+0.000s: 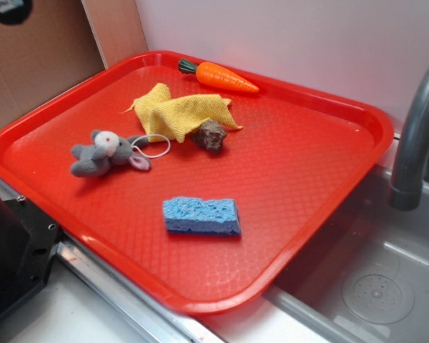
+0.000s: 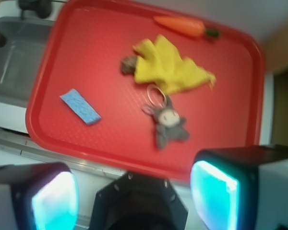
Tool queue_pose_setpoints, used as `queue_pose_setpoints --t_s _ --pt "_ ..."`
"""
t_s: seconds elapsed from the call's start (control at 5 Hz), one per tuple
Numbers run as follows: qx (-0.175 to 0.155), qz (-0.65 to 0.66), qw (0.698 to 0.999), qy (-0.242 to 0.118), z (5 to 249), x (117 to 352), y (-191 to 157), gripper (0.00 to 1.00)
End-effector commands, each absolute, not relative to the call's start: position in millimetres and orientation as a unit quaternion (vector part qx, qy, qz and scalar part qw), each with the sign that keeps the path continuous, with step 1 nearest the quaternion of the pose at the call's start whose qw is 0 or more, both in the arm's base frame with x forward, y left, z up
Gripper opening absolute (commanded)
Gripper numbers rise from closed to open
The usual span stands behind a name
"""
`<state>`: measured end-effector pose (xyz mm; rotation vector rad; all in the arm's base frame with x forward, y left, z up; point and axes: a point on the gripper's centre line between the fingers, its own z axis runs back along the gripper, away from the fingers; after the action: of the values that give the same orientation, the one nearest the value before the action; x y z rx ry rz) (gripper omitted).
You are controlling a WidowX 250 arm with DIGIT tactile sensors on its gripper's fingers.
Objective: Grab the blue sponge.
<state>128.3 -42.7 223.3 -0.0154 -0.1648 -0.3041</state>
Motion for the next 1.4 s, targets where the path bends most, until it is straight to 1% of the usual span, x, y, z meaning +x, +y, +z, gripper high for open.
queue_pose_setpoints --t_s 0.0,0.2,0.4,0.6,0.8,1.0,1.2 --pt "-0.044 -0.325 0.939 -0.105 202 158 -76 1.0" --pt "-0.051 -0.344 0.932 -0.101 187 163 -96 1.0" --pt "-0.052 -0.339 0.934 -0.104 170 161 -117 1.0" --pt "-0.038 -0.312 0.944 -0.1 152 159 -129 1.0" --pt "-0.011 -0.266 0.959 -0.097 123 162 -131 1.0" --pt "-0.002 -0.257 0.962 -0.097 101 166 -129 1.0" --pt "0.012 -0.276 0.956 -0.098 73 174 -127 1.0"
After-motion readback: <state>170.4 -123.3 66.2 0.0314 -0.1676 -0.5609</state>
